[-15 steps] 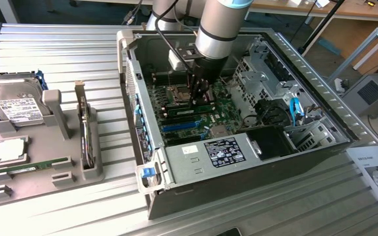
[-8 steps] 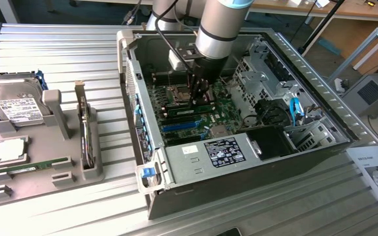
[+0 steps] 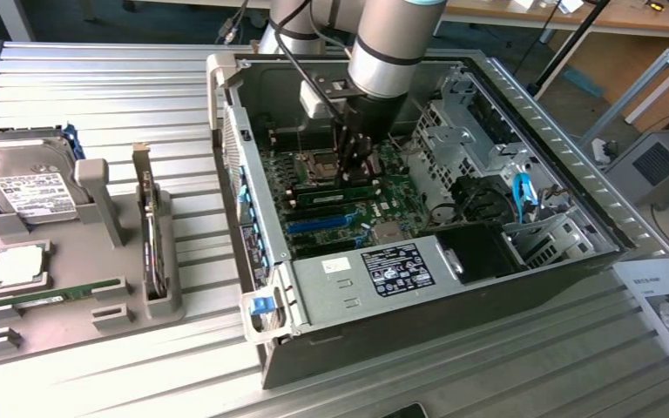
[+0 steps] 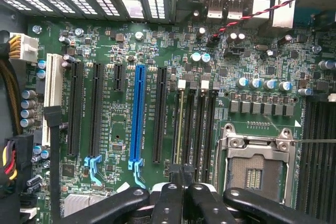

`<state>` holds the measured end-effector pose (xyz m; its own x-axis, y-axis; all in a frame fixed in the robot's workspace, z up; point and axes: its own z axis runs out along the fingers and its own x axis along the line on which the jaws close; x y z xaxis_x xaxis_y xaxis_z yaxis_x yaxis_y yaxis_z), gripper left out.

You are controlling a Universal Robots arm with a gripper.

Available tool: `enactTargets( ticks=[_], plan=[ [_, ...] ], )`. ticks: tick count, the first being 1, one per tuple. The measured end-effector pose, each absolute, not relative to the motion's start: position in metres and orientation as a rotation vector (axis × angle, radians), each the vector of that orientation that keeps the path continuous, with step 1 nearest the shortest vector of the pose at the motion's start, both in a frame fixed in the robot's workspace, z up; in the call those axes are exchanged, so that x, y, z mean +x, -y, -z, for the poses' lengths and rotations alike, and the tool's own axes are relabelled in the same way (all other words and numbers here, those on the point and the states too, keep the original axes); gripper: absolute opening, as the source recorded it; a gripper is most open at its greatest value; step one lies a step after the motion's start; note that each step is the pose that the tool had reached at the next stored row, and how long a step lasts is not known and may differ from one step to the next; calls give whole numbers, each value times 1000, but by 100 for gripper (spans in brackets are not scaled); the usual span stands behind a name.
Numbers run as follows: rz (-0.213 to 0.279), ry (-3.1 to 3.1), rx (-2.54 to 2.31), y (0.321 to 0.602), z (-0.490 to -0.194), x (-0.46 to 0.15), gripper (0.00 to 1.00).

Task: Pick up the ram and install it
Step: 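Press down the ram until it locks into place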

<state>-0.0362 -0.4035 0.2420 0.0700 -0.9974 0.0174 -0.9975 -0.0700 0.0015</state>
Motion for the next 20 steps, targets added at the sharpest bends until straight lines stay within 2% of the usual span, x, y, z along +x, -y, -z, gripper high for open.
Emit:
enactTargets(
  ticks=[20],
  plan=[
    [-25,2136,2291,404,-243,-59,11]
  ],
)
